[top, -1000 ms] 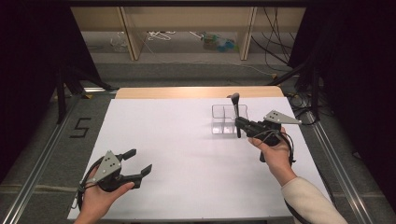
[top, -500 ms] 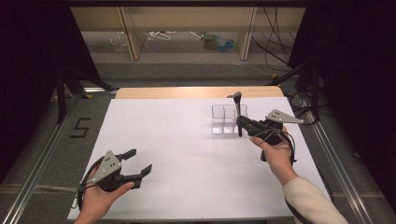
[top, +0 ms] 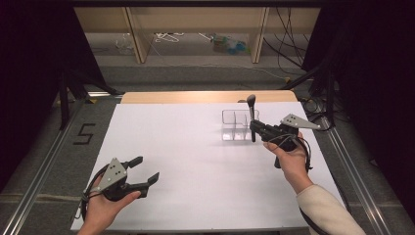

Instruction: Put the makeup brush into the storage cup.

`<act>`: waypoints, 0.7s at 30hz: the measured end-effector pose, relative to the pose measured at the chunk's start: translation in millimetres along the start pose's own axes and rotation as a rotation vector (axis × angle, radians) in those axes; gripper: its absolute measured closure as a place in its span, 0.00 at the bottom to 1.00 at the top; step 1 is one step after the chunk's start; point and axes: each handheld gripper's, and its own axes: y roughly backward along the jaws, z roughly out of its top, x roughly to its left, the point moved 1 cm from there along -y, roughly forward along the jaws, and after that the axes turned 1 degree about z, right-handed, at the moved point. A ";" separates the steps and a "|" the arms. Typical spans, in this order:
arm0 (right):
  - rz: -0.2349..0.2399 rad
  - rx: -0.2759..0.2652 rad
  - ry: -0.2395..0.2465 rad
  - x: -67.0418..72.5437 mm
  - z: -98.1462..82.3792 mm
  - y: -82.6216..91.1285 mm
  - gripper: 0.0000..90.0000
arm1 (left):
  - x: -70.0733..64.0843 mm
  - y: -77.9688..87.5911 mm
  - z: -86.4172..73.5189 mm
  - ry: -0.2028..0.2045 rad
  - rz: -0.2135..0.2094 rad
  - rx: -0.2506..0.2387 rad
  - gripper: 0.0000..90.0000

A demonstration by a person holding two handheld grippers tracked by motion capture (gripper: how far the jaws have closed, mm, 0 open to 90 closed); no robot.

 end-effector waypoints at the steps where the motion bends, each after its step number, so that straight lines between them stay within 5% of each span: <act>1: -0.004 -0.005 0.007 -1.0 0.2 0.0 0.88 | 0.0 0.0 0.0 0.000 0.000 0.000 0.24; 21: -0.017 -0.018 0.004 -3.8 1.7 -0.2 0.88 | 0.6 -0.1 0.1 -0.012 0.000 0.000 0.24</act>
